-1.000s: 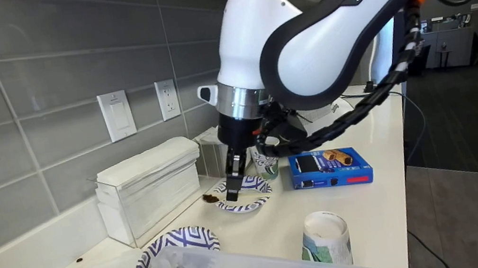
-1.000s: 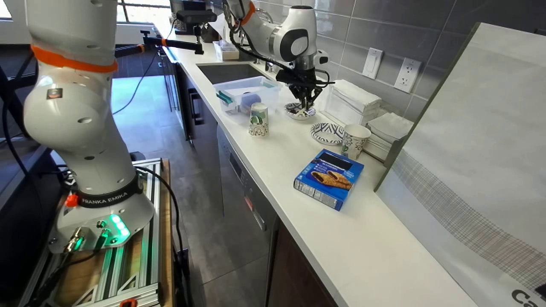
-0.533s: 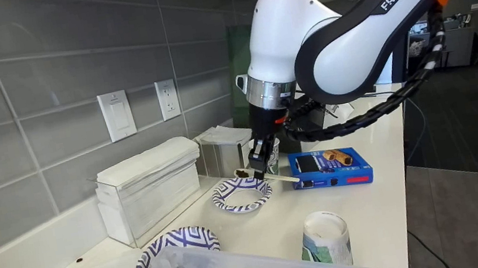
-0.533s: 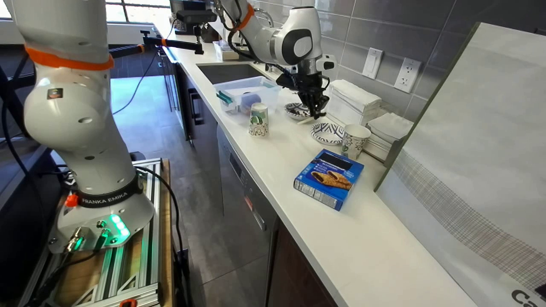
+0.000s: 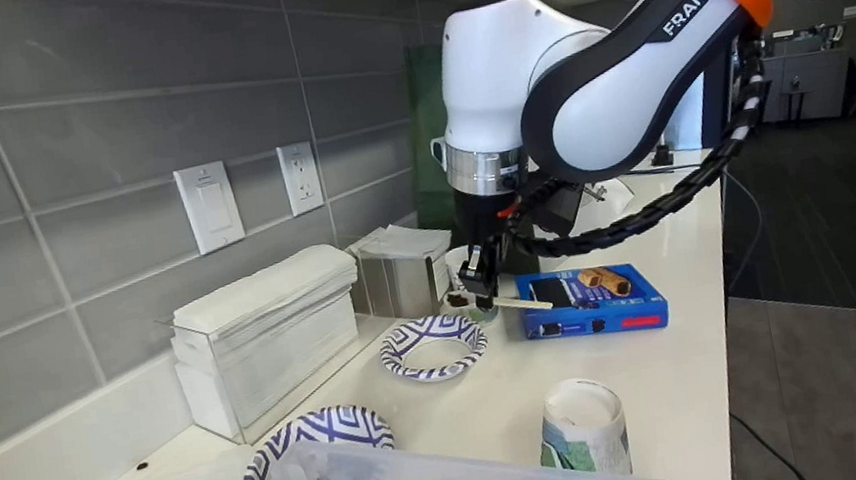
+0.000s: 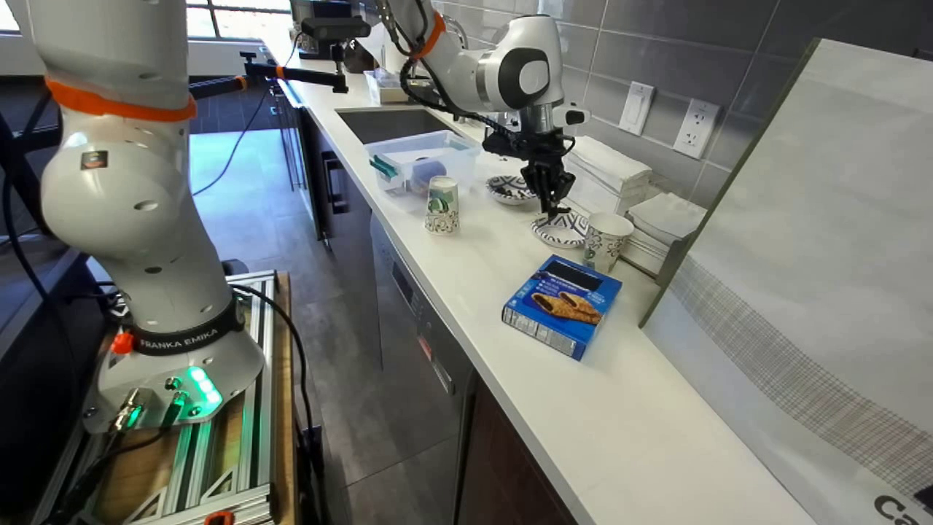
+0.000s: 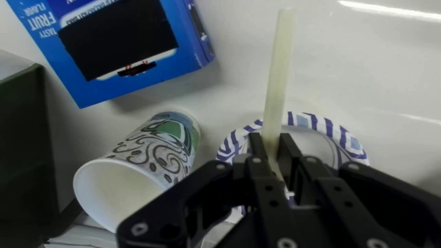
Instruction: Transfer a spoonful of contents from the left bowl to the right bowl
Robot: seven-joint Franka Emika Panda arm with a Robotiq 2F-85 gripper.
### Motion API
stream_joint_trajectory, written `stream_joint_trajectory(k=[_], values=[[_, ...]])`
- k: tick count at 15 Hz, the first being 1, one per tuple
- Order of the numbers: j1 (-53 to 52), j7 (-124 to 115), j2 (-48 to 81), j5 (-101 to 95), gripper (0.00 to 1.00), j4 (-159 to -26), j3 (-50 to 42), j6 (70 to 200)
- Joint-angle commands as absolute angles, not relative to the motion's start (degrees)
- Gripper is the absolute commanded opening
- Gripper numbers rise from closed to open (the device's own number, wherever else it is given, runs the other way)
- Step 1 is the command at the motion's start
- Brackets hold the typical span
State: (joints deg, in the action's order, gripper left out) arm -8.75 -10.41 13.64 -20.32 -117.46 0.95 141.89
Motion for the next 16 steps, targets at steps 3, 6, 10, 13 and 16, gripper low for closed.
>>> stream_joint_trajectory(k=[3,6,10,13,16], values=[[-10.9,-11.89,19.7,-27.47,0.04,-108.02,0.19,130.48],[-12.49,-11.52,22.93,-30.25,0.04,-103.39,0.39,125.79],[-15.62,-11.31,26.66,-35.15,0.04,-98.52,0.39,119.28],[-17.96,-10.88,28.88,-41.01,0.04,-95.6,0.35,114.08],[-19.46,-9.54,30.62,-47.44,0.04,-93.63,0.79,109.16]])
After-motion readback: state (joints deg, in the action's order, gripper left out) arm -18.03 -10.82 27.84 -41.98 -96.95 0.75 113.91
